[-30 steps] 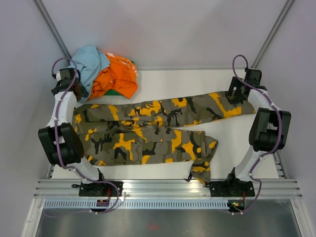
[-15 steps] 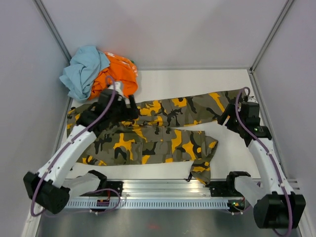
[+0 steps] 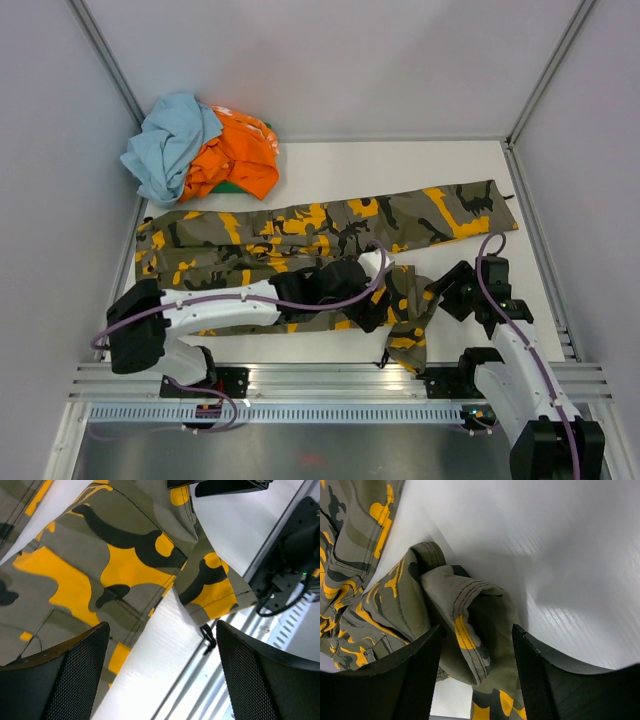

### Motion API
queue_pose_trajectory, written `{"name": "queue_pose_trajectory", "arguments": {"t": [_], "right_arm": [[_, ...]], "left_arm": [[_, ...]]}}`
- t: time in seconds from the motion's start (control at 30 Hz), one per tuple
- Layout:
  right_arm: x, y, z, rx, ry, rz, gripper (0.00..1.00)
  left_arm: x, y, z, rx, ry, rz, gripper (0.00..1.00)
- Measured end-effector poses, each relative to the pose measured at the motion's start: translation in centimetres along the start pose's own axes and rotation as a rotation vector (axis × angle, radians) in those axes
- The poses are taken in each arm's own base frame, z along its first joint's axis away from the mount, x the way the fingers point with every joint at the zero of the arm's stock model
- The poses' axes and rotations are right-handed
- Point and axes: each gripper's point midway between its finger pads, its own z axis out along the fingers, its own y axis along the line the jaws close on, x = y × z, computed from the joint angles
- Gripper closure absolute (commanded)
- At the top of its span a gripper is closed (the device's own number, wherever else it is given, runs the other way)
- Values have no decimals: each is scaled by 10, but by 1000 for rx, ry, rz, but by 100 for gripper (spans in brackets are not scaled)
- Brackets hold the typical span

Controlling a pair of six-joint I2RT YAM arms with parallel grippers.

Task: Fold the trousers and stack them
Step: Flatten the trousers out

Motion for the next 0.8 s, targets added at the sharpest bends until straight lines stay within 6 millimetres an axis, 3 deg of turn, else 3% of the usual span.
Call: {"name": "queue_pose_trajectory", "arguments": {"t": [0.07, 0.23, 0.3, 0.33, 0.37, 0.57, 0.67, 0.8], "right_arm": [[3, -2, 7, -1, 9, 22, 36], [-5, 4, 20, -18, -5, 41, 39], [-13, 7, 26, -22, -30, 32, 65], [-15, 7, 29, -20, -34, 26, 86], [-17, 7, 34, -16, -35, 23, 100], [-34, 27, 37, -30, -31, -26, 100], [-57, 55, 20, -86, -85, -80, 100], [-84, 94, -20, -184, -186, -166, 100]], "left_arm": [[6, -4, 16, 7, 2, 38, 11], [19, 8, 46, -46, 21, 85, 11], [19, 8, 52, -49, 11, 98, 11], [19, 8, 54, -49, 5, 102, 11], [17, 7, 56, -47, -2, 104, 12], [11, -6, 71, -17, -44, 131, 12], [10, -21, 87, 9, -50, 165, 12], [9, -26, 109, -14, -59, 187, 14]]}}
